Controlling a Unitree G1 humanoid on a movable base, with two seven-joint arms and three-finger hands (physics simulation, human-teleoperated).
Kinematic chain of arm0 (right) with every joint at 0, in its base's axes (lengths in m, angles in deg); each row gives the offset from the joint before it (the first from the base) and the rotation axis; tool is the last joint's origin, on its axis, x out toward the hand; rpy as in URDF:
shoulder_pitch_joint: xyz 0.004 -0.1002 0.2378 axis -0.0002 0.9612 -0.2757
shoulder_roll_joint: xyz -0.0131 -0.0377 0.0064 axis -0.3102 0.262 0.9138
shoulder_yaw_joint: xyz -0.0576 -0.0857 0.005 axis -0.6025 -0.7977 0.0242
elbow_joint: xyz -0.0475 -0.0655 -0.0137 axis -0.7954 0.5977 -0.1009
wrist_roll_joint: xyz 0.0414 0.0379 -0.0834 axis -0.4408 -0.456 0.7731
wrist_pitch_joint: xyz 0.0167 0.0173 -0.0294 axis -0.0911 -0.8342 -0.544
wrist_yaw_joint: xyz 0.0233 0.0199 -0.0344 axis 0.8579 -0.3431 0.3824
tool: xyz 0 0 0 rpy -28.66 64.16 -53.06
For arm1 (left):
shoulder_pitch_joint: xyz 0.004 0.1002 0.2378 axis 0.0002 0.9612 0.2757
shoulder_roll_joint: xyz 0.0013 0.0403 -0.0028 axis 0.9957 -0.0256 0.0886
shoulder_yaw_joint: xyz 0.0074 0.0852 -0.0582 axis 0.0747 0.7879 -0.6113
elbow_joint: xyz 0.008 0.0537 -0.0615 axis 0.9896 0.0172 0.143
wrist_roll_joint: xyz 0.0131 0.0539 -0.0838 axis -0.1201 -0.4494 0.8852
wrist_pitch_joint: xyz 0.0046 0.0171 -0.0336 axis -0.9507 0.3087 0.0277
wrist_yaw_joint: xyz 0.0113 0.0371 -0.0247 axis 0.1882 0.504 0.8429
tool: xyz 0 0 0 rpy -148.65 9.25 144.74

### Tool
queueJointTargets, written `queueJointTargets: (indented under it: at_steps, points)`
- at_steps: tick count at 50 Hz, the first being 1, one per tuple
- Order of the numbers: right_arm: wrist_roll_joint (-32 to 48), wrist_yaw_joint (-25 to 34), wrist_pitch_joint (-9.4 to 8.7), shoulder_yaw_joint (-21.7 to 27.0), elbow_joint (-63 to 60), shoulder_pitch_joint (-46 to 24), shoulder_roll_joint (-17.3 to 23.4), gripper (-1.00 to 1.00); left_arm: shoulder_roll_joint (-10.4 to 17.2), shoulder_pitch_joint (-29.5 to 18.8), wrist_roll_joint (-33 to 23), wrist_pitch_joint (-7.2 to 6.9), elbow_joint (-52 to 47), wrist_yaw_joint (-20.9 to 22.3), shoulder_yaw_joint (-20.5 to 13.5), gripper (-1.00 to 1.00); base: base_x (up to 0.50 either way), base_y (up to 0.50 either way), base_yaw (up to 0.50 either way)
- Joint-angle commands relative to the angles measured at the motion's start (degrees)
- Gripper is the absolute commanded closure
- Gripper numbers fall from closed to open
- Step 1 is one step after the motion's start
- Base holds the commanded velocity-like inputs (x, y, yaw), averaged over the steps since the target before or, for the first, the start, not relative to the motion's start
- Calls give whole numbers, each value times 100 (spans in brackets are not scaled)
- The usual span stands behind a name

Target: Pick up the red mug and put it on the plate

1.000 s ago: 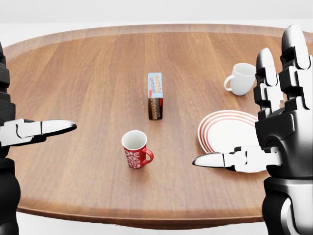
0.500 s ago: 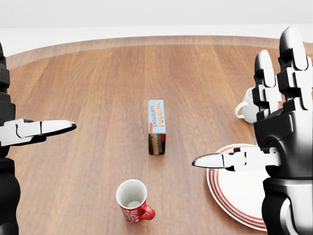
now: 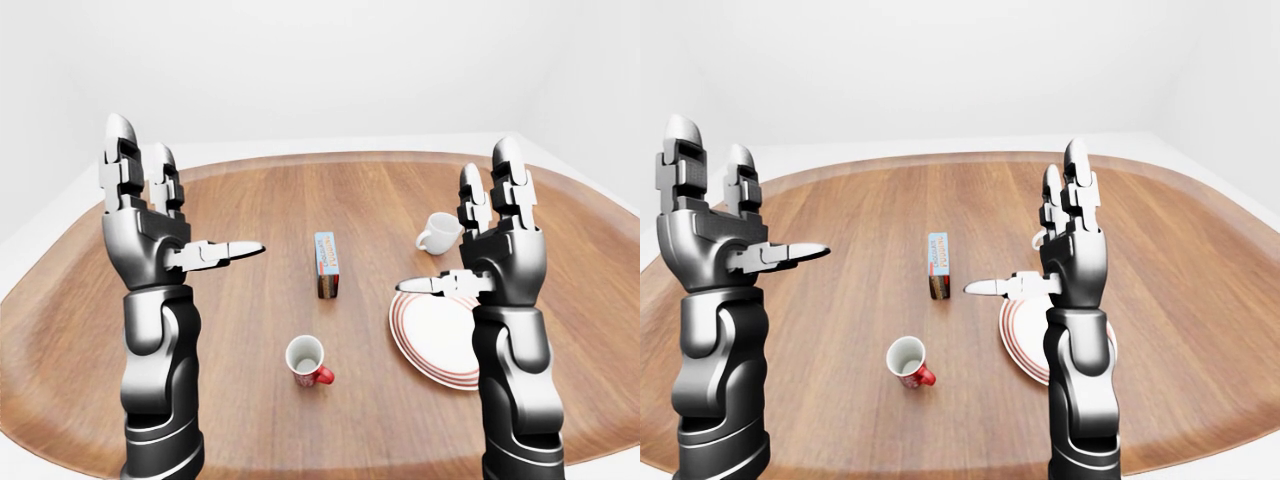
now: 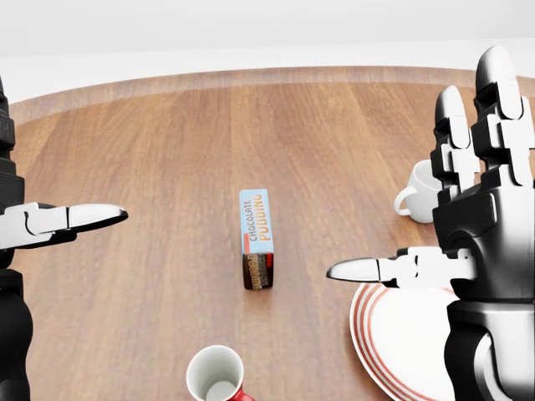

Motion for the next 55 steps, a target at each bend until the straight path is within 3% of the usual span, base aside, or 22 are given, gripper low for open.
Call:
queueJointTargets:
  at_steps: [1, 21, 33, 55]
  points:
    - [71, -73, 0, -6, 43, -20, -6, -100, 28, -32, 22, 0, -5, -14, -27, -100, 0, 0, 0]
    - [220, 139, 0, -366, -195, 413, -148, -100, 31, -57, -11, 0, 84, -6, -13, -100, 0, 0, 0]
    - [672, 554, 0, -993, -147, 574, -239, -100, 33, -42, -13, 0, 52, -3, -15, -100, 0, 0, 0]
    - [1001, 848, 0, -1155, 452, 445, -276, -100, 31, -17, -14, 0, -10, -1, -26, -100, 0, 0, 0]
